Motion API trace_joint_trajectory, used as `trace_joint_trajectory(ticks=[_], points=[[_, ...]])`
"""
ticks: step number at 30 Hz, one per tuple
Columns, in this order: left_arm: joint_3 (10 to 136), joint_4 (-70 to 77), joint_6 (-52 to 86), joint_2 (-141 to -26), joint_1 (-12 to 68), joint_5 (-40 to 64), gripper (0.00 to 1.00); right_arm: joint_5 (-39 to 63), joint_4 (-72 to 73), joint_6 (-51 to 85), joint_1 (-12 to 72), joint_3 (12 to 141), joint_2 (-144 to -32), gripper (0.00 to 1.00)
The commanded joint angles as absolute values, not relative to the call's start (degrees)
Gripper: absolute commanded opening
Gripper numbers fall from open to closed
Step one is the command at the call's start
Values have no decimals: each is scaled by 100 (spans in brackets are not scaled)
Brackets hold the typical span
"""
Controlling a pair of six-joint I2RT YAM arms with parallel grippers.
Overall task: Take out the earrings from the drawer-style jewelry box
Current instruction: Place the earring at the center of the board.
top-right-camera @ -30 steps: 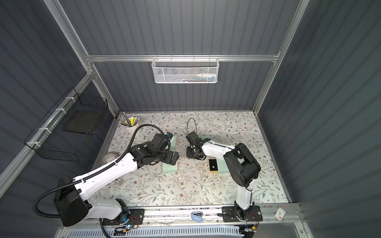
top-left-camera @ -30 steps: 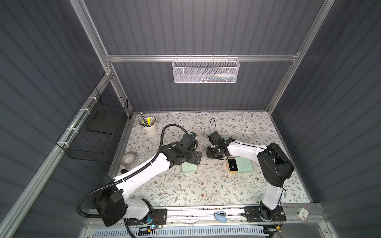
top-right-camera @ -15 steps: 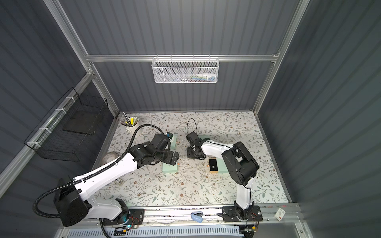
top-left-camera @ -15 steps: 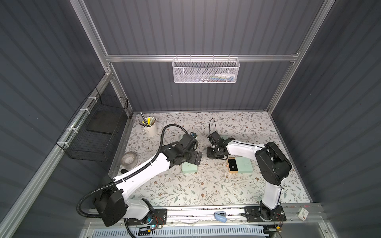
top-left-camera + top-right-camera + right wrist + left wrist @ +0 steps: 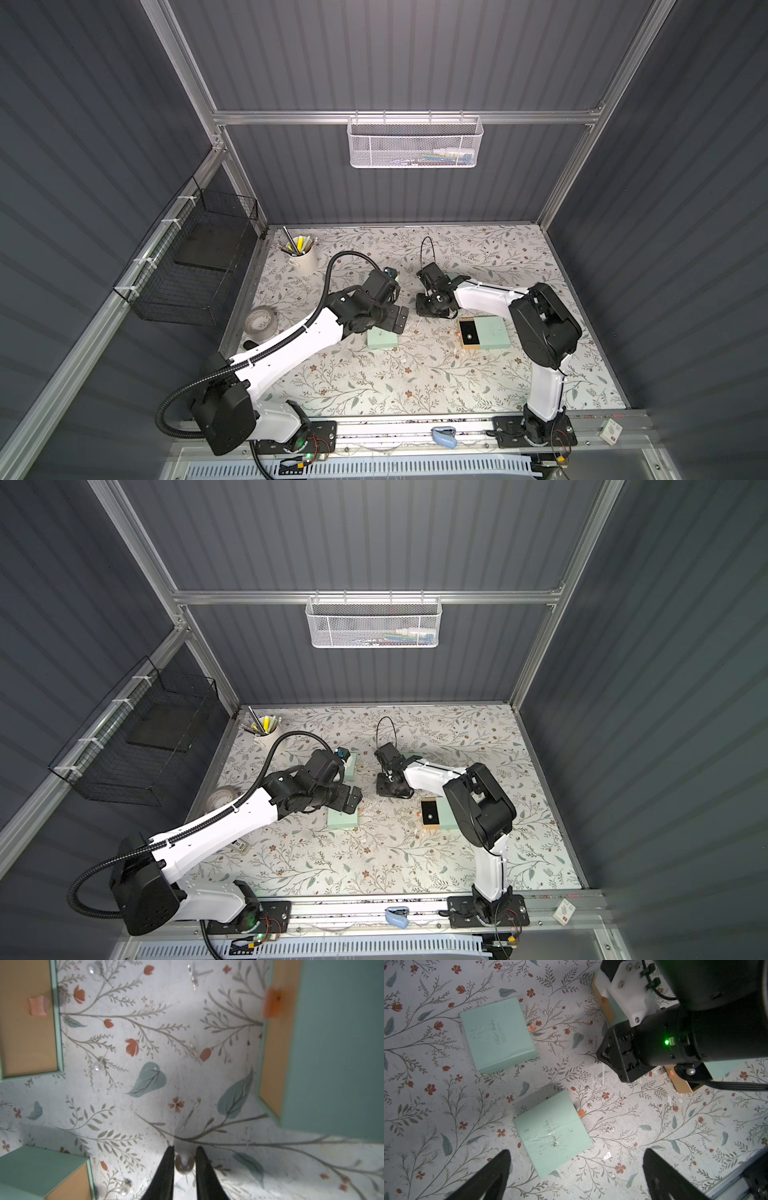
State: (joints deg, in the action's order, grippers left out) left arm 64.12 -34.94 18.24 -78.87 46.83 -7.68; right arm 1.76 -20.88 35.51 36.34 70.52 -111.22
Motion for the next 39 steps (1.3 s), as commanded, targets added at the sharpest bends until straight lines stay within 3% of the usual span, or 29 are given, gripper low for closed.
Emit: trace_joint_trajectory(ticks=[1, 39], points=[[6592, -3590, 1765, -7971, 4685, -657, 100, 129, -2193, 3454, 3588, 7182, -11279, 23], [6593, -3588, 1739, -7927, 4688, -621, 100, 530, -2127, 3499, 3599, 7298, -11257, 27]])
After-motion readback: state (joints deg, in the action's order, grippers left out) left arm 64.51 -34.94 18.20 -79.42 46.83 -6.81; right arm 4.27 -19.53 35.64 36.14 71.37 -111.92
